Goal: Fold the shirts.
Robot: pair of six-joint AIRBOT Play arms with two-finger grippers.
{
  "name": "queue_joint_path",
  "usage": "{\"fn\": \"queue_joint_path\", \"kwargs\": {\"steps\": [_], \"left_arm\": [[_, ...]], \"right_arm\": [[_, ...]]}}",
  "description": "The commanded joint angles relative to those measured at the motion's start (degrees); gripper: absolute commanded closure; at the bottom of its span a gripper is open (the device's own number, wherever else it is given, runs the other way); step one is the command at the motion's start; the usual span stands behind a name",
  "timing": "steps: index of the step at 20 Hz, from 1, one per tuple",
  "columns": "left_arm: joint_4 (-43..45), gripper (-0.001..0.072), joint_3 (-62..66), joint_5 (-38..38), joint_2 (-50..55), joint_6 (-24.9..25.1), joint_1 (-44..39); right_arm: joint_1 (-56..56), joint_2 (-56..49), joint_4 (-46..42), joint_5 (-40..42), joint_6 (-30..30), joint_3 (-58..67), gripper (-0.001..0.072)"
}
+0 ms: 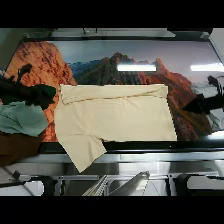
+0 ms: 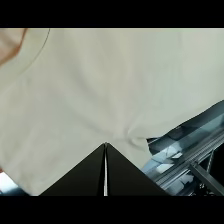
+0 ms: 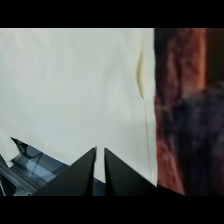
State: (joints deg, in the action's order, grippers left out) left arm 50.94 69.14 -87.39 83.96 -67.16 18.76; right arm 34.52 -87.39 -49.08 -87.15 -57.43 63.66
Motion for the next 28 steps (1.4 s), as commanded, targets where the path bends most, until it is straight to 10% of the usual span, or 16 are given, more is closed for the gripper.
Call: {"fn": "queue_joint_path", "kwargs": {"steps": [1, 2, 15, 28], "left_arm": [[1.5, 0.0594, -21.8, 6.8, -12.1, 1.1, 3.4], [1.5, 0.0372, -25.9, 7.1, -14.4, 1.0, 4.2], [1.5, 0.0368, -47.1, 11.3, -32.8, -3.2, 4.6], [7.4, 0.0368, -47.1, 10.5, -27.3, -11.3, 4.5]], "right_arm": [[5.4, 2.0, -3.3, 1.9, 1.5, -10.4, 0.0175], [5.4, 2.0, -4.0, 2.9, 2.4, -12.8, 0.0177], [-7.6, -1.6, -4.0, 10.4, 5.6, -18.5, 0.0265], [-8.2, -1.6, -1.0, 10.8, 6.9, -18.5, 0.0265]]}}
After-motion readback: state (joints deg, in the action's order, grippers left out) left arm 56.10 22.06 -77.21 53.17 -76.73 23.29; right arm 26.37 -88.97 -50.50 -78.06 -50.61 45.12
